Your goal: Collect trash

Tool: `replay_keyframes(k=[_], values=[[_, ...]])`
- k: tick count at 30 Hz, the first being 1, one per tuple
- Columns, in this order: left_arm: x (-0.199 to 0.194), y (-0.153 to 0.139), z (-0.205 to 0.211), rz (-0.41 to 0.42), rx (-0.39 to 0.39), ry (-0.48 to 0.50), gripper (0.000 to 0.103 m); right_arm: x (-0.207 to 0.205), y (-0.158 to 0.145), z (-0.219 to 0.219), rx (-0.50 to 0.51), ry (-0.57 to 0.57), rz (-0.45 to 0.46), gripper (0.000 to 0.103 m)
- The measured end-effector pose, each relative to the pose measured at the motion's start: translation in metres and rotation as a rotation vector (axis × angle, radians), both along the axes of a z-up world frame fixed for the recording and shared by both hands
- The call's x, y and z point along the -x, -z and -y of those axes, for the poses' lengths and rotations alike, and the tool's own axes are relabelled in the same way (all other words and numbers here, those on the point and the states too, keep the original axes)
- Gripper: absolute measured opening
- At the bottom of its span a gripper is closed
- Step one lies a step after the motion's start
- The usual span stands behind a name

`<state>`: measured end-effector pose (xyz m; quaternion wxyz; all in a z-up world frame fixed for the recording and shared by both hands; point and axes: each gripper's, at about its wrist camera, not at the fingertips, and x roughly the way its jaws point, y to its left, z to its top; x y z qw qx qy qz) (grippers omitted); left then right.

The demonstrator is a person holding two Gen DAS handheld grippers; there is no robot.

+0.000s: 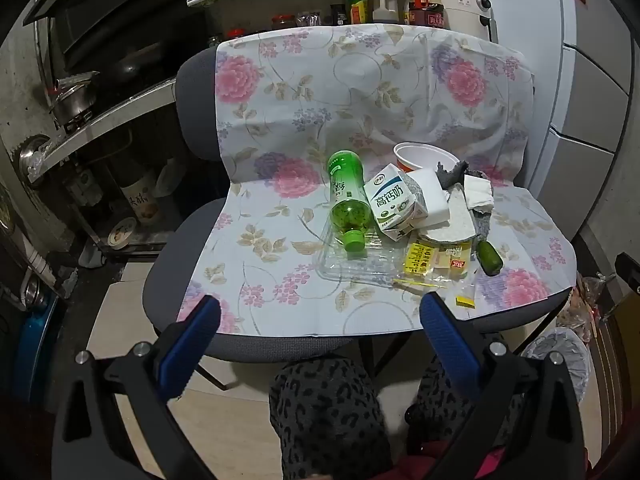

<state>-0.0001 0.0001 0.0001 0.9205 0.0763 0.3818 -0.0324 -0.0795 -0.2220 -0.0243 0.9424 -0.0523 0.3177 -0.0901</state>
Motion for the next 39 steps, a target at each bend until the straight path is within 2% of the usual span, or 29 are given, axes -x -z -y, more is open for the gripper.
replay_keyframes(k=[39], values=[[-0.0001,0.0001,0.0003,0.003,0.000,-0.003,0.097,-0.0012,0.0013,0.0032,-0.002,0.000,0.000,0.097]])
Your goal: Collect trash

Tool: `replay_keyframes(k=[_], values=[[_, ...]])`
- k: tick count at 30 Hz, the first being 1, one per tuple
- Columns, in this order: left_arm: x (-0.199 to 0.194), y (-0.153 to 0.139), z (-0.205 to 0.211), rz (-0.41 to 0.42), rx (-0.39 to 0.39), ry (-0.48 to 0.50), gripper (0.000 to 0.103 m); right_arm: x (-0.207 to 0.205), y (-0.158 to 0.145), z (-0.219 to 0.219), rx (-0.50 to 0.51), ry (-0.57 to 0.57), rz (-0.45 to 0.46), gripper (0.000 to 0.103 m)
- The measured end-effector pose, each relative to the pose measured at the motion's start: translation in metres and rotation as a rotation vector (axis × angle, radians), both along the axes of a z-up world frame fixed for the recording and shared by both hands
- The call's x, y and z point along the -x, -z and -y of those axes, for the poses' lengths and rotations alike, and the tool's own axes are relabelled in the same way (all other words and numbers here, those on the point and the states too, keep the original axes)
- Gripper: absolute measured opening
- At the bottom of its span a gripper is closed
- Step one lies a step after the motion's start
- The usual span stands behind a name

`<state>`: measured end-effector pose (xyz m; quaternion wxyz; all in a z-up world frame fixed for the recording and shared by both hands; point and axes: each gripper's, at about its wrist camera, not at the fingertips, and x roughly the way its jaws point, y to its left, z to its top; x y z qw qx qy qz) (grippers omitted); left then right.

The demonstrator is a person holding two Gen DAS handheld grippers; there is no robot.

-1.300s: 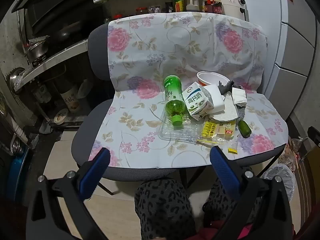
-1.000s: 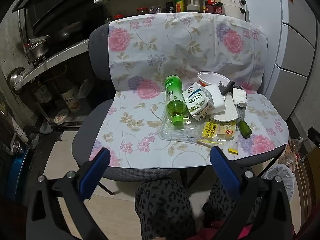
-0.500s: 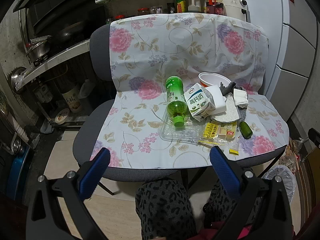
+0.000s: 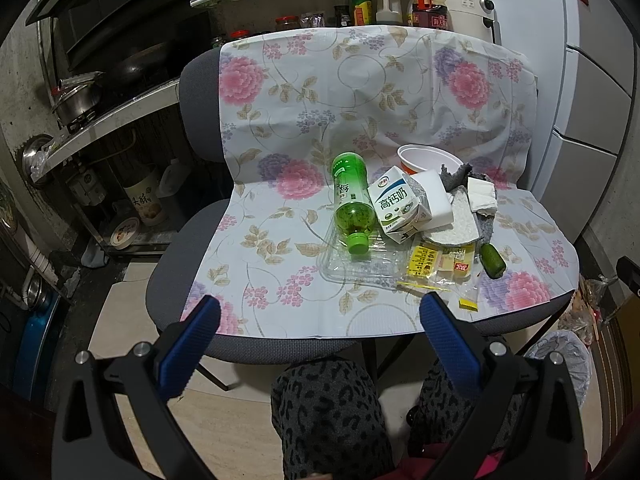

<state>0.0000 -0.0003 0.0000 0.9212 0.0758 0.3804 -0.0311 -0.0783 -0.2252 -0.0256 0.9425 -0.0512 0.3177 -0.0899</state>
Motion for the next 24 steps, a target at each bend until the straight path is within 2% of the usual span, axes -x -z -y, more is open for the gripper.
replay_keyframes(k=[24], values=[[0.0002,0.0000,0.0002,0.001,-0.001,-0.001,0.097,0.0004,0.0005,0.0020,-0.003,0.000,-0.001,0.097]])
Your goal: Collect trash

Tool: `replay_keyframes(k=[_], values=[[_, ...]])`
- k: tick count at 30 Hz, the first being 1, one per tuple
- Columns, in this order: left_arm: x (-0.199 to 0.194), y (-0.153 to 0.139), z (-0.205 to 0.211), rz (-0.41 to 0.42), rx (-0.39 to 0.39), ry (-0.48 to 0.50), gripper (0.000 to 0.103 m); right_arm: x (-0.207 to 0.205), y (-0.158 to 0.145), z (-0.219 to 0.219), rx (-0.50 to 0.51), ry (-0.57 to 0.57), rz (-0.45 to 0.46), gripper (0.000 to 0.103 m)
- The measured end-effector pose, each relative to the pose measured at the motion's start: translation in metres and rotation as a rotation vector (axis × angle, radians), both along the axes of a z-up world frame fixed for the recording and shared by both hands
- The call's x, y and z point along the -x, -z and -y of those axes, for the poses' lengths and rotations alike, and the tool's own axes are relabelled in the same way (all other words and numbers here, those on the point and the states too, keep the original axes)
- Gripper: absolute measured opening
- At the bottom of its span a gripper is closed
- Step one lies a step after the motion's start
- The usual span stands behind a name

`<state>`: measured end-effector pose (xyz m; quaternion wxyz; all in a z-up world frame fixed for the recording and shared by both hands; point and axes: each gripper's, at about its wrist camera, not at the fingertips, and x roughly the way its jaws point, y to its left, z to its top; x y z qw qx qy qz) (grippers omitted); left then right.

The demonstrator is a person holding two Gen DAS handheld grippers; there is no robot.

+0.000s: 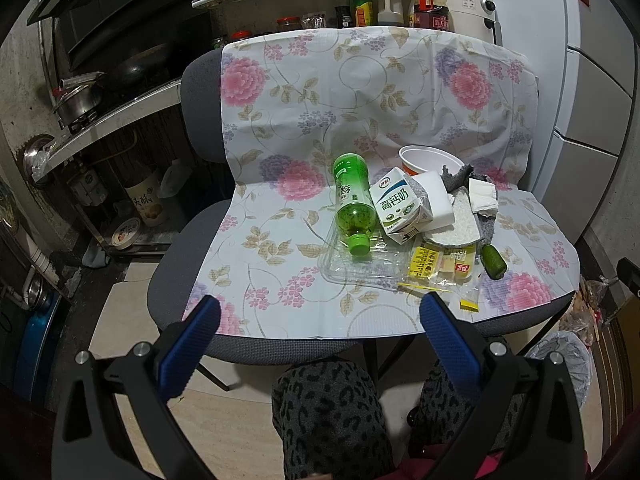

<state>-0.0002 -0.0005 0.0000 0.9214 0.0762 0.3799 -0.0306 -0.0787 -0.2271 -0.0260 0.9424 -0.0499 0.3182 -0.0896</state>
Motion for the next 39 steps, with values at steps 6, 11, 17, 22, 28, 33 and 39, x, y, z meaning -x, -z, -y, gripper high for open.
replay_keyframes(k=[6,11,17,22,28,33,39], values=[[0.000,0.000,0.000,0.000,0.000,0.000,0.097,0.000,0.000,0.000,-0.001,0.001,-0.001,0.097],[-0.002,0.000,-0.001,0.000,-0.001,-0.003,0.097,-0.001,0.001,0.000,-0.001,0.001,-0.001,0.097],[-0.002,-0.001,-0.001,0.000,-0.002,-0.002,0.097,-0.001,0.001,0.000,-0.001,0.001,-0.002,0.097],[-0.002,-0.001,-0.001,0.000,-0.002,-0.003,0.097,-0.002,0.001,0.001,-0.002,0.000,-0.002,0.097],[-0.002,-0.001,-0.001,-0.001,-0.001,-0.002,0.097,-0.004,0.002,0.001,-0.002,0.000,-0.004,0.097],[-0.007,0.000,-0.010,-0.011,-0.001,-0.007,0.097,-0.006,0.002,0.001,-0.009,-0.001,-0.008,0.097],[-0.027,0.020,-0.020,-0.068,0.011,-0.030,0.097,-0.031,0.022,0.013,-0.045,-0.033,-0.015,0.097]])
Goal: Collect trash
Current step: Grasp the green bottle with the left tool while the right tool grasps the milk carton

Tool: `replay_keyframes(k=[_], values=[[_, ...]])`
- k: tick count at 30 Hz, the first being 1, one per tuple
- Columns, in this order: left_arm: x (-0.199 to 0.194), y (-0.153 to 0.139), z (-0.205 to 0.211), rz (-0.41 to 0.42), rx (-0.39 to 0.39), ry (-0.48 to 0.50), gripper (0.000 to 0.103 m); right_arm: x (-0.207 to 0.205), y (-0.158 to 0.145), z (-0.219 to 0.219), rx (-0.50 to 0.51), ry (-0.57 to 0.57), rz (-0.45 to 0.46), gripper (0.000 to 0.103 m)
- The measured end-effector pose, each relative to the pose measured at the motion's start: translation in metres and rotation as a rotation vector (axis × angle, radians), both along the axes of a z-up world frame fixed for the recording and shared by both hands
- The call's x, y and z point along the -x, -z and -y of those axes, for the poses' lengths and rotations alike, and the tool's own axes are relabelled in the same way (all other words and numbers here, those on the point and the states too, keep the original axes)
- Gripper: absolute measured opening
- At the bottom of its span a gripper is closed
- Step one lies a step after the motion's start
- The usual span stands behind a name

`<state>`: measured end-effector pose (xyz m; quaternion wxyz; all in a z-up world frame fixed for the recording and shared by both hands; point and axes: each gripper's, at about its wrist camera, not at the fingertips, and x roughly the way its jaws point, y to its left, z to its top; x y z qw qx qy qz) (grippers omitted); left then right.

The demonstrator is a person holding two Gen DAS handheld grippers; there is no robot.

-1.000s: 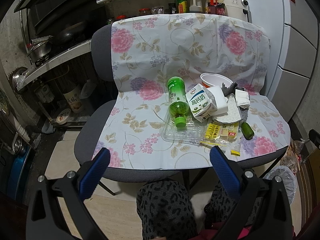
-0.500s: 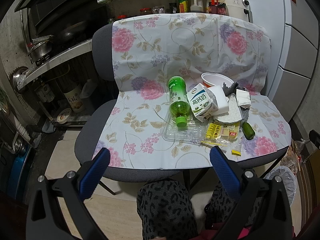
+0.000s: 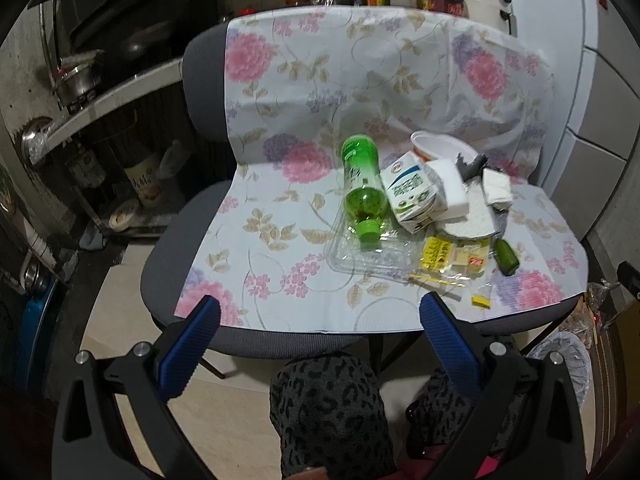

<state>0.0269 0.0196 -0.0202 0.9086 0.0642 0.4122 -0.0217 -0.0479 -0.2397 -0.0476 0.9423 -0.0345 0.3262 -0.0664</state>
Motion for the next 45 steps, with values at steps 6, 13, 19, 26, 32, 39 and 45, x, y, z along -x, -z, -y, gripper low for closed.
replay_keyframes(k=[6,13,19,26,32,39,45], values=[[-0.028,0.022,0.004,-0.049,0.017,0.007,0.097,-0.032,0.015,0.011,-0.084,-0.053,-0.007,0.097],[-0.066,0.043,0.014,-0.048,-0.030,0.009,0.097,-0.068,0.025,0.014,-0.149,-0.094,-0.005,0.097],[-0.097,0.055,0.006,-0.065,0.031,0.029,0.097,-0.106,0.035,-0.009,-0.140,-0.137,-0.055,0.096],[-0.130,0.062,-0.013,-0.079,0.070,-0.027,0.094,-0.155,0.039,-0.058,-0.108,-0.255,-0.079,0.060],[-0.144,0.063,-0.022,-0.074,0.097,-0.003,0.073,-0.204,0.049,-0.075,-0.191,-0.295,-0.130,0.054],[-0.150,0.072,-0.028,-0.095,0.130,0.021,0.060,-0.256,0.076,-0.077,-0.305,-0.264,-0.228,0.053],[-0.150,0.069,-0.029,-0.087,0.140,0.020,0.060,-0.257,0.071,-0.081,-0.358,-0.271,-0.190,0.023]])
